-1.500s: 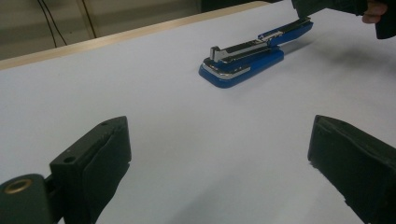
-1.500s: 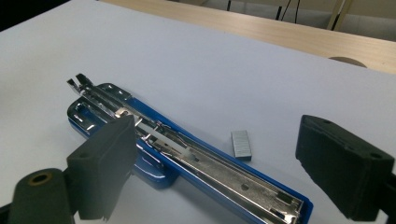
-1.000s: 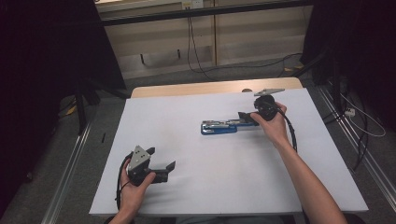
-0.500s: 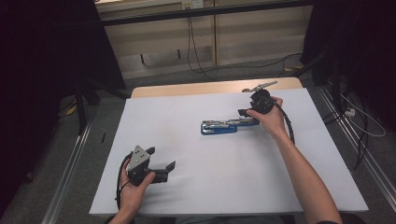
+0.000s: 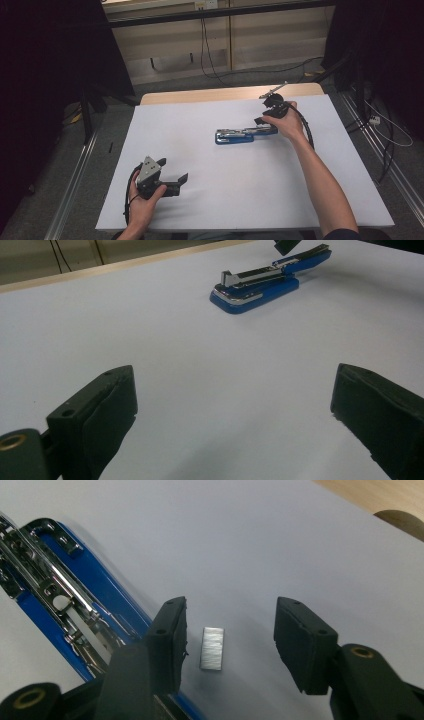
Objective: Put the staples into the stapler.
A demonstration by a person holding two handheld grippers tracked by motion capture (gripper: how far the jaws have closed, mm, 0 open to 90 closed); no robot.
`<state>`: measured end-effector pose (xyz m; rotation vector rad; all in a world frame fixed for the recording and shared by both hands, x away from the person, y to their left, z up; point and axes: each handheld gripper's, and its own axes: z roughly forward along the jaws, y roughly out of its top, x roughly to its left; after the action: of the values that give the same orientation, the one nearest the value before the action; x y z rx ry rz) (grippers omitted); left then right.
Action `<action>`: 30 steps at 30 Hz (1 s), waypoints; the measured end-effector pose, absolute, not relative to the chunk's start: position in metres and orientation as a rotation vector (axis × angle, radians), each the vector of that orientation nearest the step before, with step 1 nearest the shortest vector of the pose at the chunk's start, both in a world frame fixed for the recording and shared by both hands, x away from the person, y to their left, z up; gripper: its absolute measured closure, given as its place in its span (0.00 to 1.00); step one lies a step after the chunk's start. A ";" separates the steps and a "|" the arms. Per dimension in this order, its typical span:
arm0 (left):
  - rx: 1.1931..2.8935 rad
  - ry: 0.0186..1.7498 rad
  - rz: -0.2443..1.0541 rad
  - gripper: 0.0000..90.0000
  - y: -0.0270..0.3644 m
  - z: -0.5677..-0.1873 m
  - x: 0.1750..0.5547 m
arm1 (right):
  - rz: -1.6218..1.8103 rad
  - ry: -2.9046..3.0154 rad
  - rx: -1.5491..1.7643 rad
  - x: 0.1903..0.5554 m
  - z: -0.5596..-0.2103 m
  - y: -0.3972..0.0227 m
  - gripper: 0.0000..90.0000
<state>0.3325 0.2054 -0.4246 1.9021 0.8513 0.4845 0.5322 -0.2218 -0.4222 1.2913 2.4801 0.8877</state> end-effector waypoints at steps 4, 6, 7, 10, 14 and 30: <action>1.904 0.853 0.482 0.05 0.206 -0.425 0.333 | 0.857 2.522 1.270 0.535 -0.425 -0.219 0.63; 1.904 0.856 0.476 0.05 0.205 -0.426 0.333 | 0.854 2.535 1.268 0.536 -0.426 -0.217 0.65; 1.908 0.852 0.471 0.05 0.205 -0.426 0.333 | 0.848 2.542 1.260 0.536 -0.426 -0.217 0.67; 1.910 0.850 0.471 0.05 0.205 -0.426 0.333 | 0.833 2.568 1.238 0.537 -0.427 -0.215 0.70; 1.913 0.854 0.472 0.05 0.205 -0.427 0.333 | 0.819 2.598 1.228 0.538 -0.429 -0.213 0.73; 1.916 0.851 0.471 0.05 0.205 -0.427 0.334 | 0.746 2.667 1.216 0.539 -0.433 -0.213 0.80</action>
<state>0.3341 0.2049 -0.4273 1.9156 0.8514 0.4709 0.5395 -0.2135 -0.4332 1.2155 2.6668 0.7460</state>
